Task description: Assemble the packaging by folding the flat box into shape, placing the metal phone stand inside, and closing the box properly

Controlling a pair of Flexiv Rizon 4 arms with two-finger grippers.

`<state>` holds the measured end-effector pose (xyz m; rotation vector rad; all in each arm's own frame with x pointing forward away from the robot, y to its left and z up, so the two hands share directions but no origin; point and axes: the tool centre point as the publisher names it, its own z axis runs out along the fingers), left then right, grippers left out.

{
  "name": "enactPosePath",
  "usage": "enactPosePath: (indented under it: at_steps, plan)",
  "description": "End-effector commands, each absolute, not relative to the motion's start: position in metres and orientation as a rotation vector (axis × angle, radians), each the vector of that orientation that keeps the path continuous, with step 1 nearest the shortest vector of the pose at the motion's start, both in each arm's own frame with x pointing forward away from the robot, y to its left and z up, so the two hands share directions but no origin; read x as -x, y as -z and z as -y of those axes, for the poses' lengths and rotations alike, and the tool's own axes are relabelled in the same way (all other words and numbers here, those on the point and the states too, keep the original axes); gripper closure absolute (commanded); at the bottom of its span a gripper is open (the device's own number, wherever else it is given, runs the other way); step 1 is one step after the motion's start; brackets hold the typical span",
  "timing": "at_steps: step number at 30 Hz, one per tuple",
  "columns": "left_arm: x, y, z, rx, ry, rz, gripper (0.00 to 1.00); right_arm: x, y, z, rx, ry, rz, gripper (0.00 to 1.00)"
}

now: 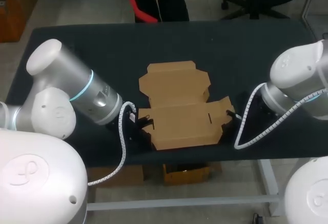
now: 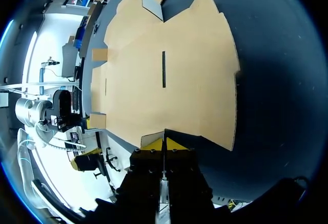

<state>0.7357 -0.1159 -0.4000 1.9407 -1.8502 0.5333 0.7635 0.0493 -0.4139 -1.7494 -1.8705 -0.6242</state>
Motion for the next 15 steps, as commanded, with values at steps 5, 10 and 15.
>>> enactPosePath:
  at_steps: [5, 10, 15]
  plan:
    - [-0.7351, 0.3985, 0.1212, -1.965, -0.513, 1.873, 1.00, -0.7622, 0.4149, -0.0547, 1.755, 0.612, 1.882, 1.00]
    - [-0.7351, 0.3976, 0.1216, -1.969, -0.515, 1.875, 1.00, -0.7615, 0.4151, -0.0553, 1.757, 0.608, 1.885, 1.00]
    - [-0.7351, 0.3969, 0.1218, -1.971, -0.513, 1.881, 1.00, -0.7608, 0.4150, -0.0549, 1.761, 0.607, 1.884, 1.00]
